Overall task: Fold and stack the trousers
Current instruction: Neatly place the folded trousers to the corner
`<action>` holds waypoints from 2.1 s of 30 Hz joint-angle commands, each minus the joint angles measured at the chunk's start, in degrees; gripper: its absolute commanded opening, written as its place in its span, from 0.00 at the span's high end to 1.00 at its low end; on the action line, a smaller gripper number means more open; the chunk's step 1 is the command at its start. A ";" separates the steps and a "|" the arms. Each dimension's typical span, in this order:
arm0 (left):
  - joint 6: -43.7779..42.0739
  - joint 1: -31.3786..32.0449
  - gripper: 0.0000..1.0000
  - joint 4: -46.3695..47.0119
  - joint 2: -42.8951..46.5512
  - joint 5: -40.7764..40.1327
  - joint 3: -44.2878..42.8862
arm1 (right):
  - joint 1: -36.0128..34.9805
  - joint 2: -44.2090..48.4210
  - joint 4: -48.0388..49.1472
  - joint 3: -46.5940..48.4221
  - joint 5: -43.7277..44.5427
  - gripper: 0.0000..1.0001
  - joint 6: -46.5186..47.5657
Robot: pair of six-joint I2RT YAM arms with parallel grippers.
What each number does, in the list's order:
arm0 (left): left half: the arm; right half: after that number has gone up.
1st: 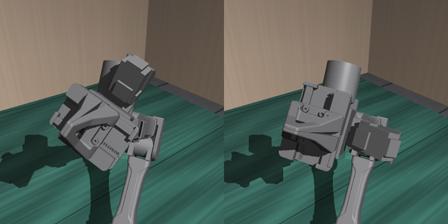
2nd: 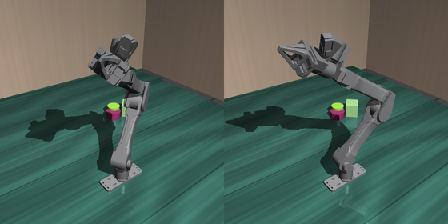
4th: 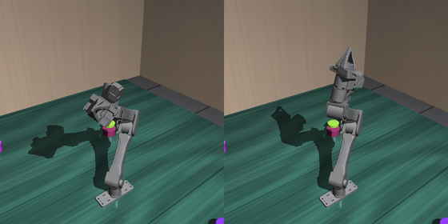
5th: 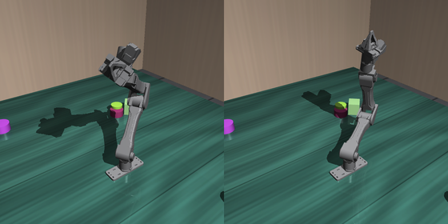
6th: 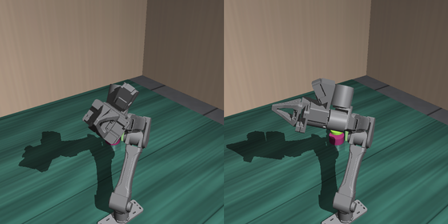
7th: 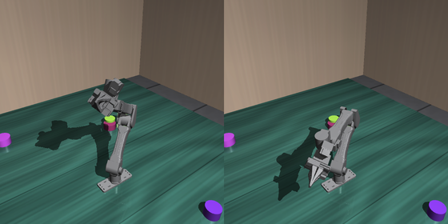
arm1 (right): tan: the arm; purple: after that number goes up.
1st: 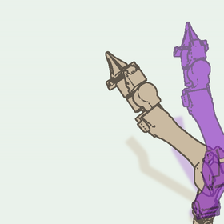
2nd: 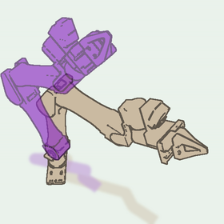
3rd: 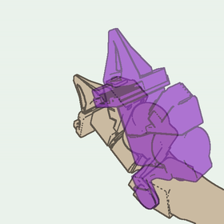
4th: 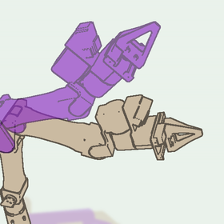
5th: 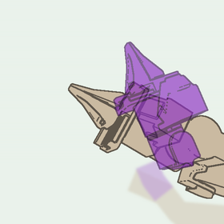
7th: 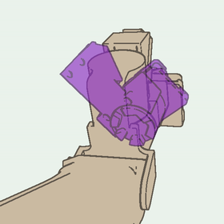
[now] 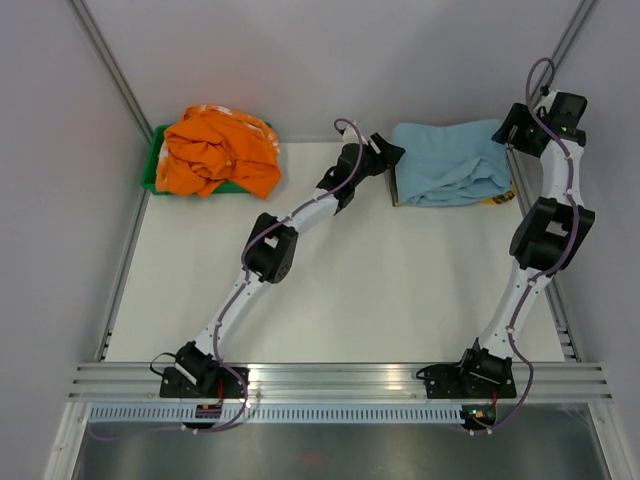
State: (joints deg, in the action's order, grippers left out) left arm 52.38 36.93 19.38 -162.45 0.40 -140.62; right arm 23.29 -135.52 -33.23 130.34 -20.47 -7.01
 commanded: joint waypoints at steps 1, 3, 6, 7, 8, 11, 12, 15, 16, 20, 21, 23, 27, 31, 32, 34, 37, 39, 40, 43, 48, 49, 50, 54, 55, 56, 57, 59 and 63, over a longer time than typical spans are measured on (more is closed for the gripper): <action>-7.10 -1.42 0.24 -1.68 11.88 4.24 1.38 | -5.00 14.37 2.09 -4.02 4.39 0.14 5.16; -8.78 -1.42 0.21 -3.64 17.68 5.22 4.37 | -6.32 17.30 6.14 -10.24 2.38 0.26 4.55; -12.03 -1.51 0.21 -4.00 25.66 8.28 12.98 | -7.90 18.90 12.48 -14.84 1.31 0.69 2.97; -13.78 -1.51 0.21 -3.21 27.35 9.78 15.17 | -8.34 18.28 13.80 -15.64 1.57 0.85 2.70; -14.84 -1.51 0.22 -3.29 28.76 11.36 18.33 | -8.78 17.67 16.68 -16.34 2.09 0.95 2.52; -18.79 -1.51 0.23 -6.79 34.21 16.11 23.53 | -9.23 11.97 15.75 -14.34 5.52 1.00 3.05; -20.20 -1.51 0.21 -7.42 36.92 17.34 25.03 | -9.23 8.82 14.35 -12.07 5.88 1.00 3.57; -25.39 -1.59 0.13 -11.19 40.71 18.15 30.65 | -9.23 5.63 9.60 -11.77 8.77 1.00 4.81; -27.22 -1.51 0.09 -11.99 42.90 17.62 33.01 | -9.23 5.71 8.98 -13.00 9.21 1.00 4.46; -30.84 -1.51 0.08 -16.03 45.12 16.38 34.88 | -9.23 11.06 14.32 -26.08 10.89 1.00 2.35; -31.11 -1.59 0.08 -17.78 45.03 16.30 34.71 | -9.31 14.46 15.47 -32.02 10.11 1.00 1.13; -30.94 -1.68 0.08 -18.67 44.33 15.94 34.45 | -9.49 18.26 18.37 -41.33 9.57 1.00 -0.98; -26.03 -1.42 0.05 -12.54 38.81 17.77 32.61 | -9.49 29.50 24.70 -55.53 10.88 1.00 -3.53; -16.89 0.95 0.07 -11.84 27.56 19.19 18.11 | -9.49 32.08 24.81 -60.65 13.08 1.00 -3.37; -14.87 2.35 0.10 -9.73 25.89 19.54 17.58 | -9.49 31.90 23.84 -60.39 13.52 1.00 -3.10; -10.39 4.11 0.15 -3.77 22.45 18.58 17.40 | -9.49 32.25 21.73 -60.29 13.96 1.00 -3.01; -8.35 7.19 0.26 -3.38 17.01 15.78 13.11 | -9.49 34.36 23.12 -62.40 14.14 1.00 -2.06; -6.34 8.16 0.29 -4.26 12.80 14.98 9.68 | -9.14 33.84 23.22 -62.58 17.21 1.00 -1.26; -5.54 8.33 0.29 -4.26 11.56 14.80 8.88 | -8.44 33.14 22.34 -62.06 17.57 1.00 -1.17; -3.08 8.34 0.34 -7.67 6.73 13.31 4.76 | -7.12 31.03 19.01 -58.46 12.76 1.00 -2.75; -2.63 8.25 0.44 -14.53 3.64 13.13 4.38 | -7.12 39.09 15.12 -53.53 -1.22 0.97 -5.03; -2.72 8.25 0.47 -15.33 3.72 13.48 4.91 | -7.12 41.02 16.43 -53.53 -2.20 0.94 -5.56; -3.07 8.16 0.47 -15.77 4.42 13.92 5.70 | -7.12 44.09 17.14 -53.61 -2.47 0.86 -6.09; -7.71 8.16 0.67 -12.62 11.17 20.66 15.94 | -7.12 46.41 23.71 -53.35 -3.17 0.77 -6.71; -8.78 8.16 0.77 -9.39 13.63 21.99 18.86 | -7.12 45.62 24.52 -53.18 -2.48 0.78 -6.79; -9.74 8.33 0.82 -7.44 19.48 23.49 22.19 | -7.12 42.65 24.53 -51.26 -1.86 0.91 -6.71; -11.41 8.34 0.87 -5.60 22.67 23.76 28.58 | -7.12 40.71 24.01 -49.94 -1.86 0.97 -6.44; -13.69 8.34 0.96 -0.50 31.35 22.11 34.07 | -7.12 34.49 22.69 -46.68 -1.59 1.00 -5.48; -15.81 8.25 0.98 6.28 34.76 15.51 36.58 | -7.12 27.87 23.21 -45.88 -1.42 1.00 -4.60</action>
State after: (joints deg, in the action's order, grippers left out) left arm 41.43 45.08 12.08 -136.07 19.25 -101.49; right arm 16.14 -102.39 -8.49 85.19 -21.19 -12.75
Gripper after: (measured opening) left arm 0.026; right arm 0.003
